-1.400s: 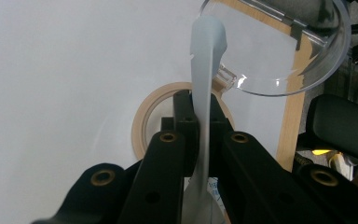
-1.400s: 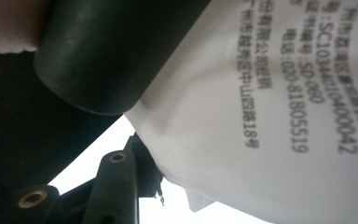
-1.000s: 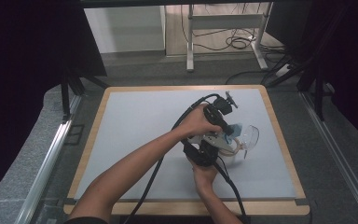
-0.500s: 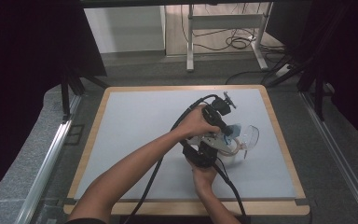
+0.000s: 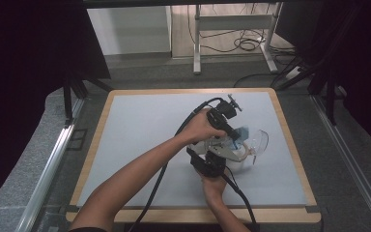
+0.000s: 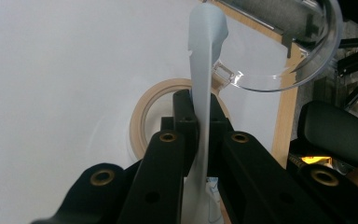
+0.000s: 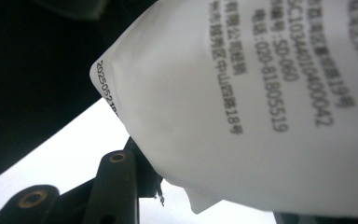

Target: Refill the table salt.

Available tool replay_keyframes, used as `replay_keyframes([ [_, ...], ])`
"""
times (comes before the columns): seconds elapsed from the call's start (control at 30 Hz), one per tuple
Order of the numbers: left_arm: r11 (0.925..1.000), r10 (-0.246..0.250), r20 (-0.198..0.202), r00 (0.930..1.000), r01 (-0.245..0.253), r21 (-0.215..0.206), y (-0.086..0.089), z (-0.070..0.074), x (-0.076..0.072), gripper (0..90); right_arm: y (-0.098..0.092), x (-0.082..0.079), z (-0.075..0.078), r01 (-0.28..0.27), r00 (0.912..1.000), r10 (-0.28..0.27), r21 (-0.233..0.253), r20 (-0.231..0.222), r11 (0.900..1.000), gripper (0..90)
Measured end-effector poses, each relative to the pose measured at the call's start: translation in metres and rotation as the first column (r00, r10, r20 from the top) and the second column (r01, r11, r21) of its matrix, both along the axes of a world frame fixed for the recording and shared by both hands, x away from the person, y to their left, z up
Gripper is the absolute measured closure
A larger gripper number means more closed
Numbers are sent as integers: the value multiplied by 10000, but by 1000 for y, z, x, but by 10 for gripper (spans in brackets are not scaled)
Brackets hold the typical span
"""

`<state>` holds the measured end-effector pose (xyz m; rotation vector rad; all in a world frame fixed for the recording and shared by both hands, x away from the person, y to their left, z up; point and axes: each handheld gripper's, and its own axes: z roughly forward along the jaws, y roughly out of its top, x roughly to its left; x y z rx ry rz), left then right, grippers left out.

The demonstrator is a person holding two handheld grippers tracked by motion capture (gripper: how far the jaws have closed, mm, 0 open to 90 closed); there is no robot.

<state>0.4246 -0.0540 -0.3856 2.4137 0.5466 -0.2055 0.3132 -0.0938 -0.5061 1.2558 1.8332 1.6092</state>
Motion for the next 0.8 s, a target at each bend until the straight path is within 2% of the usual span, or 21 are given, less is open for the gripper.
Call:
replay_keyframes([
  [0.17,10000,57,8,10000,-57,-78,3,1,-2,889,-2,-2,-3,-45,10000,47,-288,56,9996,574],
  [0.47,9997,67,3,10000,-67,-217,9,1,-2,887,-5,-4,-10,-108,9998,99,-484,-188,9988,568],
  [0.53,9996,98,24,9999,-97,-247,11,1,-2,887,-6,-4,-11,-142,9998,134,-621,-132,9980,567],
  [0.67,9993,122,43,9999,-121,-343,15,1,-3,886,-7,-6,-13,-188,9993,162,-778,-334,9968,561],
  [0.8,9987,126,44,9999,-124,-491,20,2,-5,887,-9,-7,-15,-218,9995,191,-1054,-262,9942,554],
])
